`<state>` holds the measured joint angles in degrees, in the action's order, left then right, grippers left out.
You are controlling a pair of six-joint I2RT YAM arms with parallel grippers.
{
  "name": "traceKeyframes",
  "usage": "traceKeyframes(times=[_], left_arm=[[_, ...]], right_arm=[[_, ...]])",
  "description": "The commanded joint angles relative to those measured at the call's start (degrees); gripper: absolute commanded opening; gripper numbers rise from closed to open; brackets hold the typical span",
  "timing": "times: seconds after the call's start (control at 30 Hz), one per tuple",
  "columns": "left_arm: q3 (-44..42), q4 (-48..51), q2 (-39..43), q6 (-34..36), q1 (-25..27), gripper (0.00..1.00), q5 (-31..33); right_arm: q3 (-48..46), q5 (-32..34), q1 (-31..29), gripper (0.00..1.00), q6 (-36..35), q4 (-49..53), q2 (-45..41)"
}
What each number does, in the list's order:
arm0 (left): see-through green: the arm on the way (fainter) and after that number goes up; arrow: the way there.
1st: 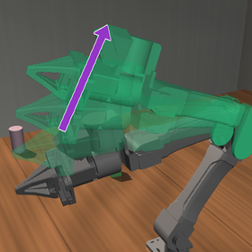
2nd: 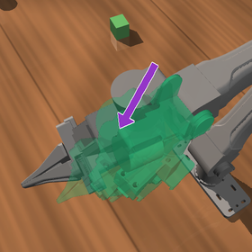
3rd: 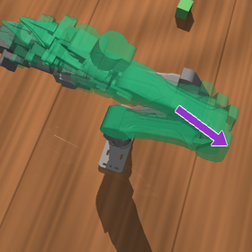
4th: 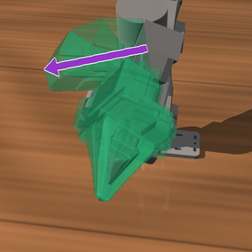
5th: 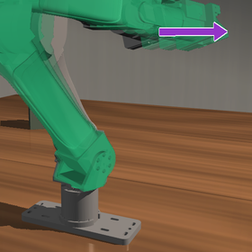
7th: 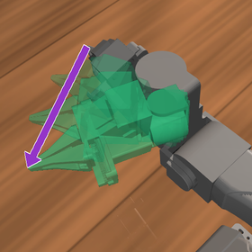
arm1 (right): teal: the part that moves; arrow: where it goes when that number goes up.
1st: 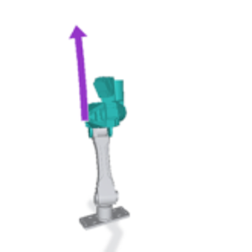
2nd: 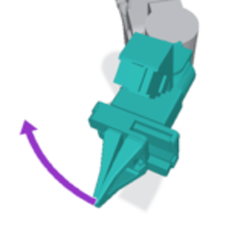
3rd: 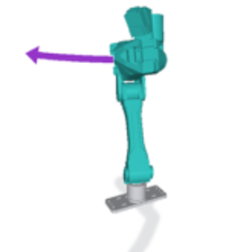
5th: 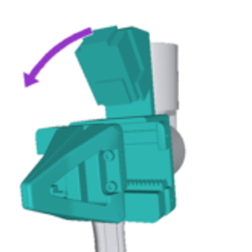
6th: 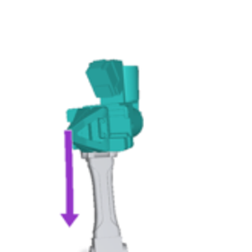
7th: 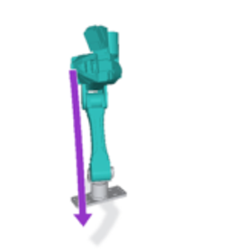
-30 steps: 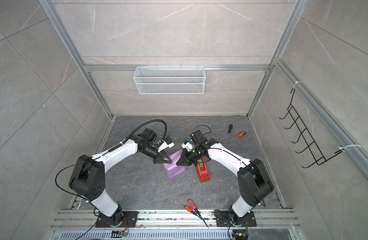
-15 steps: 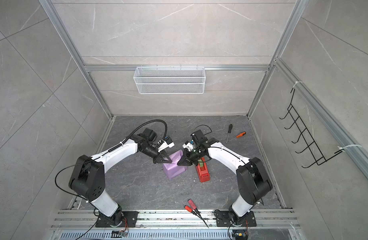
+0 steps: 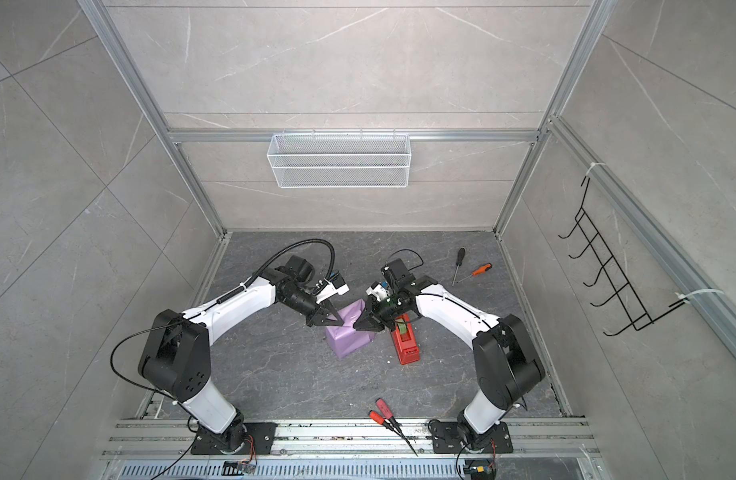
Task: Wrap the gift box in paper
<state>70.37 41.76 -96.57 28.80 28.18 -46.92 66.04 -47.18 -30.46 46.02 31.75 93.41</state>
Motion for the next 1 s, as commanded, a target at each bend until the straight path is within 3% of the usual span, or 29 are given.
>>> traceKeyframes(times=[0.0, 0.47, 0.67, 0.8, 0.87, 0.97], left_arm=[[-2.0, 1.8, -1.5, 1.1, 0.6, 0.0, 3.5], [-2.2, 1.9, -1.3, 1.5, 0.6, 0.0, 3.9], [-1.8, 2.5, -1.3, 1.6, 0.6, 0.0, 3.9], [-1.9, 2.3, -1.2, 1.5, 0.6, 0.0, 3.9], [-1.9, 2.7, -0.9, 1.9, 0.6, 0.0, 4.0], [-2.6, 1.7, -0.9, 1.6, 0.6, 0.0, 3.8]], right_arm=[[-2.6, 5.7, 0.3, 0.17, 2.0, -2.4, -2.1], [-6.0, 7.1, -0.1, 0.27, 3.0, -4.9, -4.1], [-5.5, 7.4, 0.0, 0.24, 3.5, -5.4, -2.8], [-5.2, 6.2, 0.3, 0.17, 4.5, -5.5, -1.2], [-5.6, 4.9, 0.3, 0.17, 6.6, -6.8, -0.9], [-4.6, 4.4, 0.6, 0.21, 3.4, -3.1, 0.3]])
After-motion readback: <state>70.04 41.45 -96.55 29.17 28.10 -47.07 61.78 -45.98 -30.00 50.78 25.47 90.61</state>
